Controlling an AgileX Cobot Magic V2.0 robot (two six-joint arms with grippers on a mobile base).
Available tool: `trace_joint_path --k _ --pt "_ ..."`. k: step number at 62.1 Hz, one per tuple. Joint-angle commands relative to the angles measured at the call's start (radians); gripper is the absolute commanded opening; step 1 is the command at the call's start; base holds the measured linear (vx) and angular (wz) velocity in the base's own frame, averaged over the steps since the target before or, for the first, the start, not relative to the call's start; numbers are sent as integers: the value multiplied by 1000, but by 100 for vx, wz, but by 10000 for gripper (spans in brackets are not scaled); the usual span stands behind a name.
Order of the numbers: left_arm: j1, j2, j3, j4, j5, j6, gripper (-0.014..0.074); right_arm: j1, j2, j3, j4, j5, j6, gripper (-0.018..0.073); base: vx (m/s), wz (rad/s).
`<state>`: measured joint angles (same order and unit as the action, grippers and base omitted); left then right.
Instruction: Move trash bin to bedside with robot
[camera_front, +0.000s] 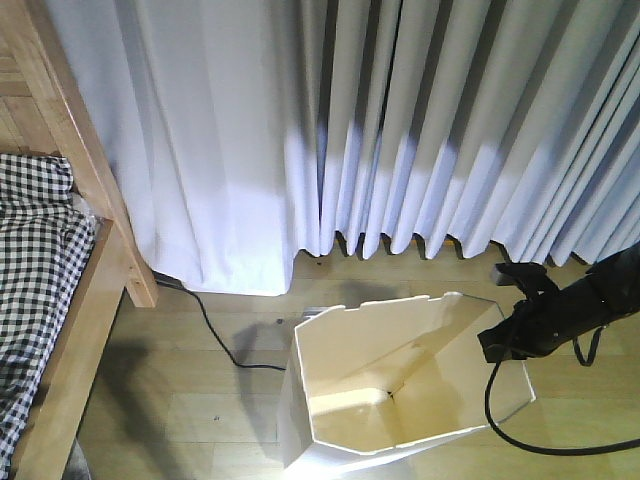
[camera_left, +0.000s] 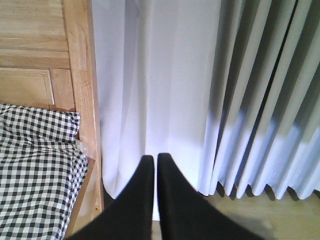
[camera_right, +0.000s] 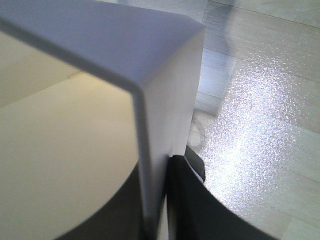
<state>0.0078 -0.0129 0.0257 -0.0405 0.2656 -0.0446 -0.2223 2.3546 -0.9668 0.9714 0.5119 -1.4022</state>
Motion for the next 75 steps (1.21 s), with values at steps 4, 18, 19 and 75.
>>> trace_joint_path --k 4,18,19,75 --pt "1 -14 12 -4 -69 -6 -6 -1 -76 -13 54 181 -2 -5 0 0" --pt "1 -14 12 -4 -69 -6 -6 -1 -76 -13 62 146 -2 -5 0 -1" --pt "1 -14 12 -4 -69 -6 -6 -1 -75 -13 62 147 -2 -5 0 -1" --pt "1 -14 12 -4 -69 -6 -6 -1 73 -190 173 96 139 2 0 0"
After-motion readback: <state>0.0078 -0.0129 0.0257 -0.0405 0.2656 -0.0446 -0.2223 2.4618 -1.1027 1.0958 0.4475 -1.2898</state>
